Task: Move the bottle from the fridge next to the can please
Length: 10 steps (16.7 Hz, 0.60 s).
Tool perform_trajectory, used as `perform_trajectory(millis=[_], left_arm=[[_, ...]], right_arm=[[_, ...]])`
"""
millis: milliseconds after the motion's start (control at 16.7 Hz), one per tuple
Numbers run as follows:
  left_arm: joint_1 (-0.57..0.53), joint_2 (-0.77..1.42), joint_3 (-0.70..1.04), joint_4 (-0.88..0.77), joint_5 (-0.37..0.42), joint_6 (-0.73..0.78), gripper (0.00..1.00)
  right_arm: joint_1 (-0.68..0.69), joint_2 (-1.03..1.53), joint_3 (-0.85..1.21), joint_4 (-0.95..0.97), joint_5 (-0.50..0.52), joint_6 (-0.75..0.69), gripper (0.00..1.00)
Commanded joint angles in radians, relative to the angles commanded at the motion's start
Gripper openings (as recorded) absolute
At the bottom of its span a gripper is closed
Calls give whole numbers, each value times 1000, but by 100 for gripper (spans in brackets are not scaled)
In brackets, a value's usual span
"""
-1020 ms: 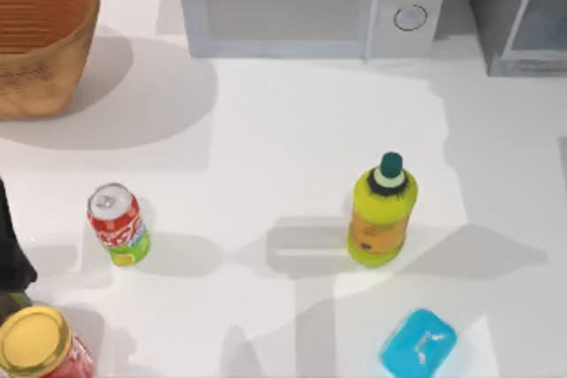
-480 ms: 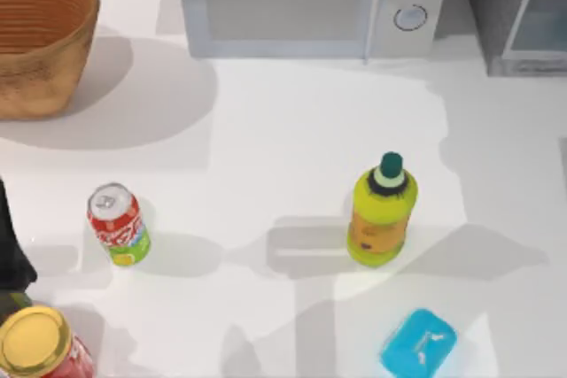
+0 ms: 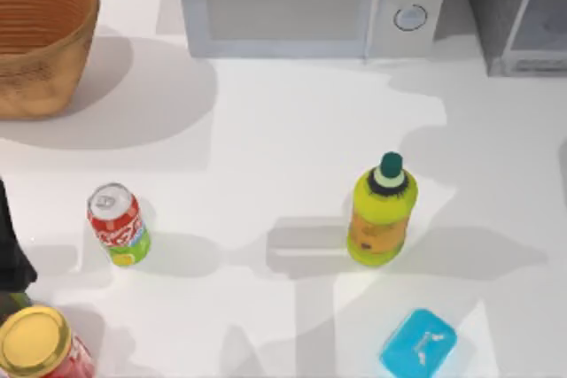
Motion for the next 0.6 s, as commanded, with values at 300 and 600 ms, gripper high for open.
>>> perform_trajectory(millis=[300, 600], left_arm=[[0, 0, 0, 0, 0, 0, 100], [0, 0, 0, 0, 0, 0, 100]], right_arm=[[-7, -26, -41, 18, -5, 2, 0], [-36, -186, -306, 99, -39, 0, 0]])
